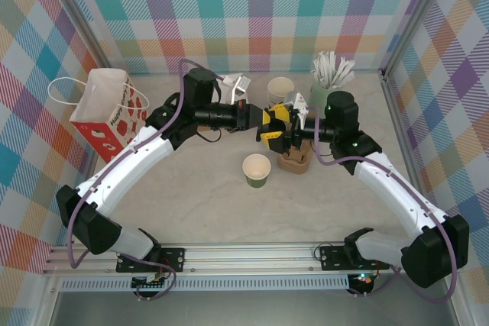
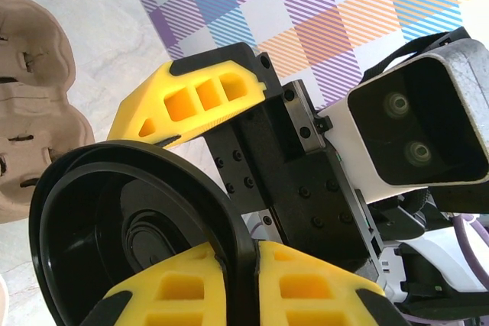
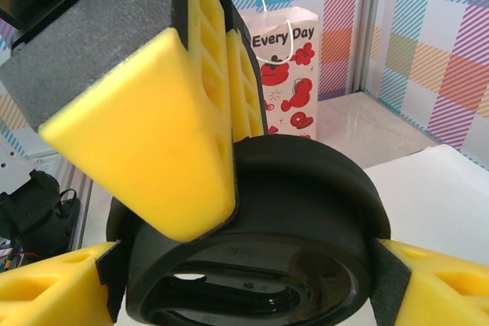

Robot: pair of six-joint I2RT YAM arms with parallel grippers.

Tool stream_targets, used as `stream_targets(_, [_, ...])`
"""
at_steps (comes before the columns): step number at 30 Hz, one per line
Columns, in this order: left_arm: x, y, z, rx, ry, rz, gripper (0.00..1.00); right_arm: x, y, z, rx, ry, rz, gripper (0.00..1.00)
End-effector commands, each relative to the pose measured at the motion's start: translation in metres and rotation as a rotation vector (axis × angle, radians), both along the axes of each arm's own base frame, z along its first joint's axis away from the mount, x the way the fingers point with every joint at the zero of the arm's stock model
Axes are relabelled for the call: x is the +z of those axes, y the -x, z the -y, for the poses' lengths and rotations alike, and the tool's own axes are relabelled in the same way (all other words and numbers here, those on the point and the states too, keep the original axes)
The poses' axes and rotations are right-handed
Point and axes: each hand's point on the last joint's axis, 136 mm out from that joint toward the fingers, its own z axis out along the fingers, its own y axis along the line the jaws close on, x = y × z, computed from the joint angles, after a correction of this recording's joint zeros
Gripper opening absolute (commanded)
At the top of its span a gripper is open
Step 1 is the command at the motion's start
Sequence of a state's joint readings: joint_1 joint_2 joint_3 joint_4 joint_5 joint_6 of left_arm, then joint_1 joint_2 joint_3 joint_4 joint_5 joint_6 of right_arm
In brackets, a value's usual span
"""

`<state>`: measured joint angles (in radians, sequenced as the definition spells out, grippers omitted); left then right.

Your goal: Pack the takeout coffee

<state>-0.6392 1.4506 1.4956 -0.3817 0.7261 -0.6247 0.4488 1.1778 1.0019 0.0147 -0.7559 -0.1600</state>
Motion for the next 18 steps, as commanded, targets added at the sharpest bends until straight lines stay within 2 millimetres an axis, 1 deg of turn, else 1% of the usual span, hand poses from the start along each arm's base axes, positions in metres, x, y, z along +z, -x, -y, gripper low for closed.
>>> stream_targets(1, [0.042,0.008,0.001,-0.030,0.096,0.101,0.00,-0.006,0.010,-0.007,0.052,-0.005,-0.021,0.80])
stream_targets(6, [0.044,0.008,0.000,-0.025,0.098,0.107,0.00,-0.008,0.008,-0.006,0.037,0.005,-0.035,0.76])
stream_targets(8, [0.041,0.008,0.000,-0.024,0.090,0.104,0.00,-0.008,0.007,-0.005,0.029,0.014,-0.041,0.74])
stream_targets(10, [0.038,0.008,-0.001,-0.020,0.079,0.098,0.03,-0.009,0.008,-0.004,0.020,0.026,-0.051,0.73])
stream_targets(15, [0.027,0.006,-0.004,-0.003,0.043,0.092,0.14,-0.015,0.009,0.002,-0.008,0.065,-0.078,0.72])
stream_targets(16, [0.025,0.006,-0.004,0.000,0.035,0.093,0.18,-0.016,0.010,0.003,-0.013,0.071,-0.083,0.72])
stream_targets(18, [0.019,0.005,-0.007,0.014,0.010,0.093,0.28,-0.020,0.011,0.006,-0.032,0.091,-0.097,0.72])
